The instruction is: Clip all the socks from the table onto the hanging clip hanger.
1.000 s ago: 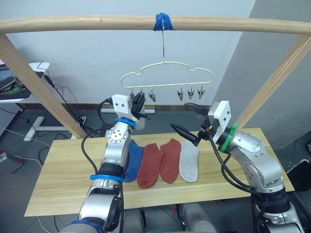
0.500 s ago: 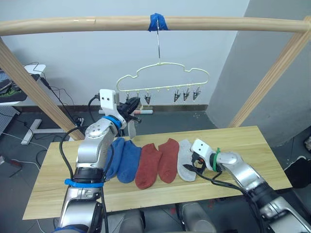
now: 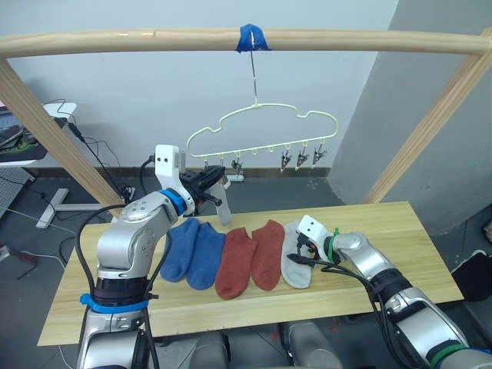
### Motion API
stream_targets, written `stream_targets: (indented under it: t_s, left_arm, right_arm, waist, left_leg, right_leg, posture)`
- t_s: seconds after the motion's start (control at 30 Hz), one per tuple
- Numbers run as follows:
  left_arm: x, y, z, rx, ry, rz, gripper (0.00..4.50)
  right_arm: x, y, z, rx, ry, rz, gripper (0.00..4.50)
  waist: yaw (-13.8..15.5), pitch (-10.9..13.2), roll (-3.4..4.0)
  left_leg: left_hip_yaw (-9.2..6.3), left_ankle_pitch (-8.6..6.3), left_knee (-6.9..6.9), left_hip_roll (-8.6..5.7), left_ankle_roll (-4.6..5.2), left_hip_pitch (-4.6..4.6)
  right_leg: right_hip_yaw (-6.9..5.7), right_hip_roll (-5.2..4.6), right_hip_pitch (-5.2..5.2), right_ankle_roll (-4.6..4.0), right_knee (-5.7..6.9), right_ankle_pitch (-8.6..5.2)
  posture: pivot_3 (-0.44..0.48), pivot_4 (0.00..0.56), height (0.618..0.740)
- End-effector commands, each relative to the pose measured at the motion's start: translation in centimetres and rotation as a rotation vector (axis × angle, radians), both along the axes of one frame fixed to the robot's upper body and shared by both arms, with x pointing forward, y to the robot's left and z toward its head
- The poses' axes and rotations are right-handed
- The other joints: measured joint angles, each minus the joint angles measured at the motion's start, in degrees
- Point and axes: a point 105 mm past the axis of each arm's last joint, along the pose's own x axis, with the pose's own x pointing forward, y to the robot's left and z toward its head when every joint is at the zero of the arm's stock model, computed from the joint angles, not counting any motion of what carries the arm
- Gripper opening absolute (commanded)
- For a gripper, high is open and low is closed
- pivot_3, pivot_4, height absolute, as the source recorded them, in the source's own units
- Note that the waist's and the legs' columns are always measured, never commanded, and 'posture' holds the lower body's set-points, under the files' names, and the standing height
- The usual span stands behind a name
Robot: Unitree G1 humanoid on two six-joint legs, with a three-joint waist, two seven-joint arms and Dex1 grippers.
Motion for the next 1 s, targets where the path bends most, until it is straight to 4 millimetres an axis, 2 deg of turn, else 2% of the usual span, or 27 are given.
stream_targets:
  t_s: [0.03,0.13,0.27,0.33,0.4,0.5,0.63,0.73,0.8,0.9,1.0]
  left_arm:
    - [-0.4,0.4,0.2,0.013,-0.001,0.002,0.00]
    - [-0.6,0.6,0.2,0.010,0.008,0.001,0.00]
    - [-0.8,0.7,0.0,0.013,0.018,-0.007,0.00]
    - [-0.8,0.7,-0.2,0.008,0.032,-0.012,0.00]
    - [-0.9,0.5,0.0,-0.038,0.062,-0.030,0.00]
    - [-0.9,0.5,0.2,-0.110,0.102,-0.040,0.00]
    - [-1.1,-0.3,1.0,-0.340,0.238,-0.104,0.00]
    - [-1.2,-0.5,1.5,-0.515,0.347,-0.153,0.00]
    - [-1.3,-0.5,1.7,-0.580,0.380,-0.167,0.00]
    - [-1.3,-0.8,2.1,-0.648,0.413,-0.182,0.00]
    - [-1.5,-1.2,2.4,-0.637,0.425,-0.200,0.00]
  right_arm:
    - [-0.9,-0.6,-0.9,-0.028,0.036,0.040,3.89]
    - [-1.3,-0.6,-1.0,-0.022,0.030,0.061,2.84]
    - [-2.0,-1.7,-1.5,-0.060,0.017,0.073,1.41]
    - [-2.0,-2.2,-1.1,-0.043,-0.024,0.063,0.70]
    - [-2.0,-2.5,0.4,-0.017,-0.091,0.067,0.01]
    - [-2.2,-2.6,2.3,0.007,-0.156,0.080,0.01]
    - [-3.8,-1.5,6.8,0.094,-0.251,0.145,0.01]
    - [-5.6,1.3,10.8,0.248,-0.273,0.191,0.01]
    - [-6.4,2.9,12.5,0.317,-0.278,0.222,0.01]
    - [-6.3,6.0,14.7,0.405,-0.333,0.243,0.01]
    - [-5.7,7.8,16.2,0.458,-0.364,0.240,0.01]
  waist:
    - [0.24,0.00,0.00]
    - [0.29,0.00,0.00]
    - [0.32,-0.01,0.00]
    - [0.46,-0.01,0.00]
    - [0.54,0.00,0.00]
    - [0.43,0.00,0.00]
    - [0.36,0.05,-0.01]
    - [0.18,0.09,-0.06]
    - [0.15,0.12,-0.12]
    - [0.19,0.17,-0.20]
    - [0.32,0.22,-0.27]
  left_leg:
    - [0.00,0.00,0.00,0.00,0.00,0.05]
    - [0.00,0.00,-0.02,0.00,0.00,0.08]
    - [0.01,0.00,-0.02,0.00,0.00,0.08]
    - [0.00,0.00,-0.02,0.00,0.00,0.08]
    - [0.00,0.00,-0.03,0.00,-0.01,0.07]
    - [0.02,-0.01,-0.03,-0.01,-0.01,0.05]
    - [0.03,-0.01,-0.04,0.00,-0.01,0.06]
    - [0.00,-0.01,-0.04,0.00,-0.01,0.05]
    - [-0.01,-0.01,-0.05,0.00,-0.01,0.04]
    - [-0.03,-0.02,-0.06,0.00,-0.02,0.01]
    - [-0.02,-0.02,-0.05,0.00,-0.03,-0.06]
  right_leg:
    - [0.00,0.00,0.05,-0.01,-0.01,0.00]
    - [-0.01,0.00,0.05,-0.01,0.00,-0.01]
    - [0.00,0.00,0.06,-0.01,0.00,-0.01]
    - [0.00,0.00,0.06,-0.02,-0.01,-0.01]
    - [0.00,0.00,0.06,-0.02,-0.03,-0.02]
    - [0.01,-0.02,0.05,-0.02,-0.05,-0.03]
    - [0.01,-0.01,0.01,-0.02,-0.03,-0.03]
    - [0.00,0.00,-0.01,-0.03,-0.03,-0.05]
    - [-0.01,0.01,-0.02,-0.03,-0.04,-0.05]
    - [-0.03,0.00,-0.02,-0.04,-0.11,-0.06]
    - [-0.03,-0.01,-0.05,-0.03,-0.16,-0.05]
  posture:
    - [-0.046,0.166,0.740]
    - [-0.043,0.164,0.740]
    - [-0.043,0.160,0.740]
    - [-0.045,0.161,0.740]
    - [-0.047,0.160,0.740]
    - [-0.055,0.160,0.740]
    - [-0.068,0.161,0.740]
    - [-0.087,0.164,0.740]
    - [-0.094,0.166,0.740]
    - [-0.094,0.166,0.740]
    - [-0.105,0.168,0.740]
